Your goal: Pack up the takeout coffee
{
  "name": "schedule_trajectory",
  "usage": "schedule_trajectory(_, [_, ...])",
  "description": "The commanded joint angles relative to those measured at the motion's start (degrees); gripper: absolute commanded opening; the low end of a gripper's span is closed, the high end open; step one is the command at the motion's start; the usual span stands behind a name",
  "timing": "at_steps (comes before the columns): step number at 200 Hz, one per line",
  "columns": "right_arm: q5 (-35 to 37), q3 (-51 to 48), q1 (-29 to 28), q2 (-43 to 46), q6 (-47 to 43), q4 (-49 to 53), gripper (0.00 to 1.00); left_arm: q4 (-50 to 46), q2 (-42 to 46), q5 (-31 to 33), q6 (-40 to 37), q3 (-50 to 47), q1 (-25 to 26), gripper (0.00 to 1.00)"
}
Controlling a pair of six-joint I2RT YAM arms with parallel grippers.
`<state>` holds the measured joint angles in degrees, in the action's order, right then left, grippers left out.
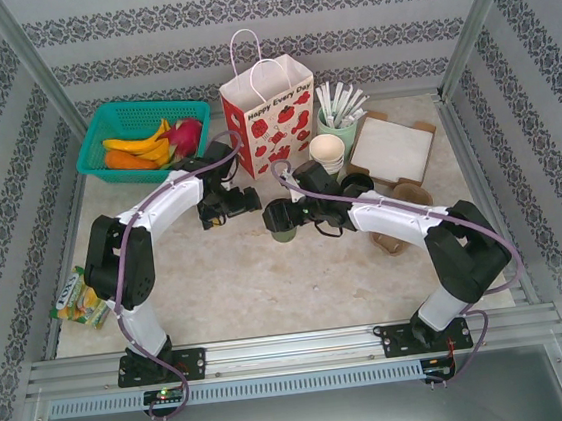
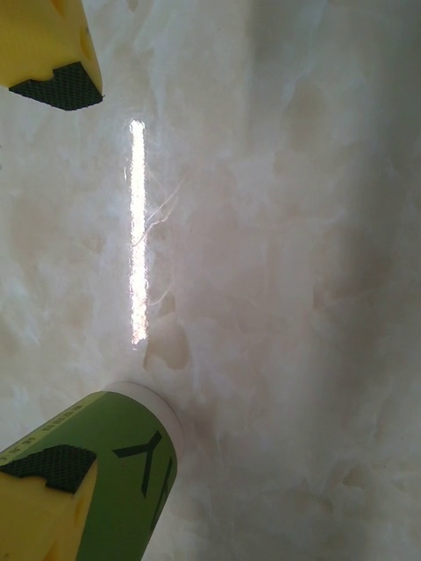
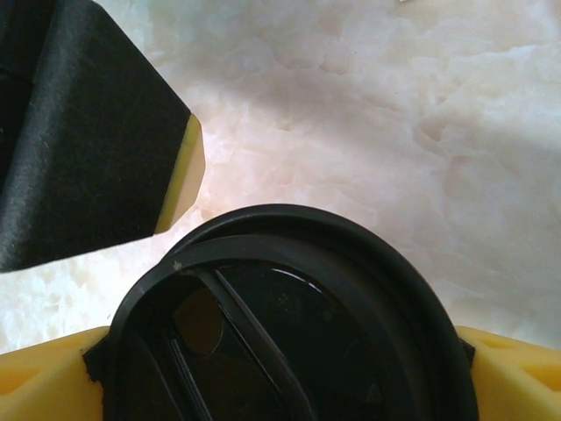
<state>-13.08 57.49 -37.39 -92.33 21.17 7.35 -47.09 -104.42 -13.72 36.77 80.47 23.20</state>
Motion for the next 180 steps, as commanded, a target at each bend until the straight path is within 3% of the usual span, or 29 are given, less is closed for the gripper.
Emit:
schedule_trajectory(1, [0.85,-0.25,-0.54,-1.83,0.52,2.89,0.88,0.89,0.08,-0.3,0.67,0.21,0.35,1.0])
schedule_trajectory(54, [3.12,-5.24,3.99,7.52,4.2,9.46,0.81,4.13,5.6,6.48,2.23,-2.54,0.27,1.0])
schedule_trajectory(102, [4.25,-12.27,16.17,16.36,4.69,12.68,0.79,6.19,6.47,6.6,2.67,-3.05,0.27,1.0])
schedule_trajectory(180, [12.49,-12.98,31.61,19.3,4.48,18.77,0.8,5.72,6.43,7.04,2.41,-2.59,0.27,1.0])
